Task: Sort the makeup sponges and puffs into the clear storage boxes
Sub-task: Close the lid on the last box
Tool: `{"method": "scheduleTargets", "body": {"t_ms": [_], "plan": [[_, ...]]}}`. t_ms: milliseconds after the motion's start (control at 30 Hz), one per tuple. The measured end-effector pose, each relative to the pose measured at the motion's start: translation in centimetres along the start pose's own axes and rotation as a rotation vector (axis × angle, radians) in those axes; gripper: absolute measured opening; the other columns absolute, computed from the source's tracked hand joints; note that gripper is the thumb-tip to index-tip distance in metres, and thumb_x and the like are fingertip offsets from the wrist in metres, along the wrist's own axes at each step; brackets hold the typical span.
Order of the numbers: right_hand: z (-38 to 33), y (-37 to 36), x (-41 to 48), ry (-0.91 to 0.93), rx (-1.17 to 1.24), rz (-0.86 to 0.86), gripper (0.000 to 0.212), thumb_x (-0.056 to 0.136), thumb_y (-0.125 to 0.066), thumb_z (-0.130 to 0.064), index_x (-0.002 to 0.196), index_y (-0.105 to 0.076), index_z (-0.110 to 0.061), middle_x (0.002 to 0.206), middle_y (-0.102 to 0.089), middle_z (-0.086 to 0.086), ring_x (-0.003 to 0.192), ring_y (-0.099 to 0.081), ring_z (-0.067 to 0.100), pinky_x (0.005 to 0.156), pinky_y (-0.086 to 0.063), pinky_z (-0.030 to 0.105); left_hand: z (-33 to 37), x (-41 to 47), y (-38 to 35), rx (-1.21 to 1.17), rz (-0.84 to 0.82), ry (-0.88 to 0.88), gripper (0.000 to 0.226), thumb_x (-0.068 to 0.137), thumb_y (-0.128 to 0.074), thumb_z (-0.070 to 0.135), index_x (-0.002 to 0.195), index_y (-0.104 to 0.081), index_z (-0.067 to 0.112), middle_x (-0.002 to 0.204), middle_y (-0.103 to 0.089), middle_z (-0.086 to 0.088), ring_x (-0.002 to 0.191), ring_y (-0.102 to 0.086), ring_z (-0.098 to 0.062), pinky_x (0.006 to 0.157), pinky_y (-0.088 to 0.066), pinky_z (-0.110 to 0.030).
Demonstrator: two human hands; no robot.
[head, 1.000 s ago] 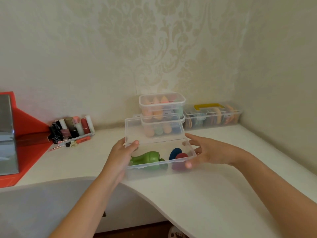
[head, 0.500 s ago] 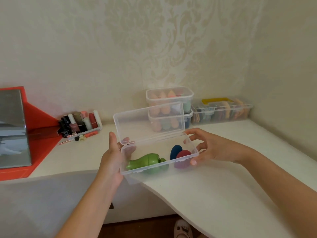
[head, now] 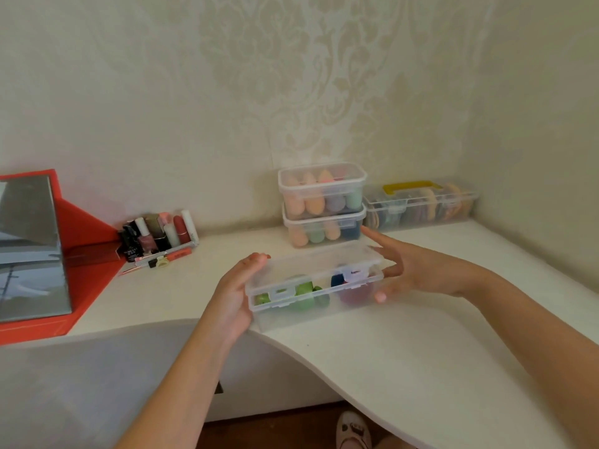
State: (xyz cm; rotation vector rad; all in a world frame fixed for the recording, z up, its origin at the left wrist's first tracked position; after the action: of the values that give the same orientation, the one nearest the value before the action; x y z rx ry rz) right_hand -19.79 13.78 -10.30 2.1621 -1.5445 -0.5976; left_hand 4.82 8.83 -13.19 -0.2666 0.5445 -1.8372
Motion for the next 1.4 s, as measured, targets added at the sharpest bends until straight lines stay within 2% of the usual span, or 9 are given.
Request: {"method": "scheduleTargets", "body": {"t_ms": [133, 267, 400, 500, 667, 833, 1033, 1233, 1400], "plan": [[-1.7, -0.5, 0.1, 0.163, -0.061, 0.019, 0.109, 0.058, -0.088, -0.034, 0.136, -0.018, -0.065, 0.153, -0.008, -0.029, 0.143, -0.013, 0.000, 0.113, -0.024, 0.029, 0.4, 0.2, 0.2, 0.247, 0.043, -0.095, 0.038, 0.070, -0.072, 0.008, 0.105, -0.061, 0.015, 0.103, -0.065, -0.005, 0.087, -0.066, -0.016, 0.073, -0.053, -0.026], [-2.2, -1.4, 0.2, 0.226, -0.317, 0.088, 0.092, 0.061, -0.081, -0.043, 0.135, -0.030, -0.059, 0.152, 0.004, -0.030, 0.139, -0.006, -0.010, 0.111, -0.014, 0.019, 3.1, -0.7, -1.5, 1.046, -0.039, -0.339, 0.035, 0.088, -0.062, 0.031, 0.122, -0.055, 0.035, 0.124, -0.054, 0.016, 0.118, -0.047, -0.001, 0.089, -0.035, -0.004], [-1.6, -2.0, 0.5, 0.130, -0.398, 0.051, 0.094, 0.066, -0.078, -0.048, 0.143, -0.024, -0.049, 0.149, 0.008, -0.033, 0.138, -0.012, -0.007, 0.107, -0.016, 0.015, 2.0, -1.0, -2.5, 1.455, -0.286, -0.068, 0.085, 0.066, -0.055, 0.079, 0.141, -0.025, 0.051, 0.154, -0.016, 0.018, 0.141, -0.011, -0.003, 0.117, -0.015, -0.033], [-1.4, -2.0, 0.6, 0.102, -0.426, 0.034, 0.099, 0.067, -0.076, -0.051, 0.146, -0.017, -0.048, 0.149, 0.013, -0.033, 0.136, -0.011, -0.008, 0.107, -0.017, 0.014, 1.7, -0.9, -2.7, 1.657, -0.323, 0.036, 0.107, 0.065, -0.069, 0.066, 0.145, 0.001, 0.051, 0.155, 0.008, 0.020, 0.143, 0.007, -0.007, 0.117, -0.012, -0.038], [-1.4, -1.9, 0.6, 0.079, -0.448, 0.020, 0.102, 0.064, -0.071, -0.060, 0.146, -0.013, -0.048, 0.151, 0.016, -0.029, 0.135, -0.009, -0.009, 0.106, -0.018, 0.014, 1.5, -0.1, -3.3, 1.694, -0.312, -0.022, 0.115, 0.067, -0.076, 0.055, 0.147, 0.005, 0.043, 0.153, -0.003, 0.017, 0.141, -0.006, -0.012, 0.113, -0.023, -0.036], [-1.4, -1.2, 0.2, 0.074, -0.477, 0.035, 0.094, 0.055, -0.055, -0.072, 0.139, -0.016, -0.056, 0.155, 0.011, -0.021, 0.143, 0.017, 0.004, 0.120, -0.005, 0.035, 1.5, 0.5, -4.0, 1.643, -0.360, -0.073, 0.110, 0.068, -0.078, 0.046, 0.147, -0.002, 0.045, 0.150, -0.010, 0.020, 0.138, -0.012, -0.008, 0.109, -0.024, -0.029], [-1.1, 1.1, -0.6, 0.062, -0.500, 0.095, 0.069, 0.067, -0.071, -0.060, 0.127, -0.037, -0.065, 0.150, -0.021, -0.024, 0.138, -0.019, -0.003, 0.108, -0.020, 0.021, 1.0, 1.4, -5.3, 1.594, -0.443, -0.102, 0.108, 0.069, -0.080, 0.041, 0.147, -0.005, 0.046, 0.147, -0.011, 0.025, 0.136, -0.012, -0.003, 0.106, -0.022, -0.022], [-0.9, 2.0, -0.4, 0.041, -0.560, 0.113, 0.070, 0.062, -0.072, -0.064, 0.121, -0.035, -0.072, 0.150, -0.027, -0.019, 0.139, -0.022, 0.000, 0.113, -0.026, 0.032, 0.5, 1.9, -5.8, 1.544, -0.415, -0.135, 0.106, 0.071, -0.079, 0.039, 0.149, -0.007, 0.039, 0.151, -0.009, 0.022, 0.138, -0.010, -0.004, 0.108, -0.019, -0.023], [-1.1, 2.3, -0.9, 0.035, -0.563, 0.124, 0.070, 0.065, -0.077, -0.053, 0.123, -0.040, -0.067, 0.149, -0.030, -0.017, 0.139, -0.023, 0.001, 0.109, -0.026, 0.027, -0.1, 1.4, -6.7, 1.534, -0.410, -0.165, 0.102, 0.076, -0.075, 0.038, 0.150, -0.005, 0.035, 0.153, -0.004, 0.020, 0.140, -0.004, -0.003, 0.109, -0.013, -0.022]]}}
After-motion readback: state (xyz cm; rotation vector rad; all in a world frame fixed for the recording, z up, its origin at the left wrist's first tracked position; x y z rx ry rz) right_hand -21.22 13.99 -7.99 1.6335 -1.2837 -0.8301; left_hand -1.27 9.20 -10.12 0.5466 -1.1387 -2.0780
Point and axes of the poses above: each hand's wrist, its own x-axis towards the middle knuckle, its own y-axis out of the back of the hand, z = x × y, the point moved 6 cm from there along x, towards the middle knuckle
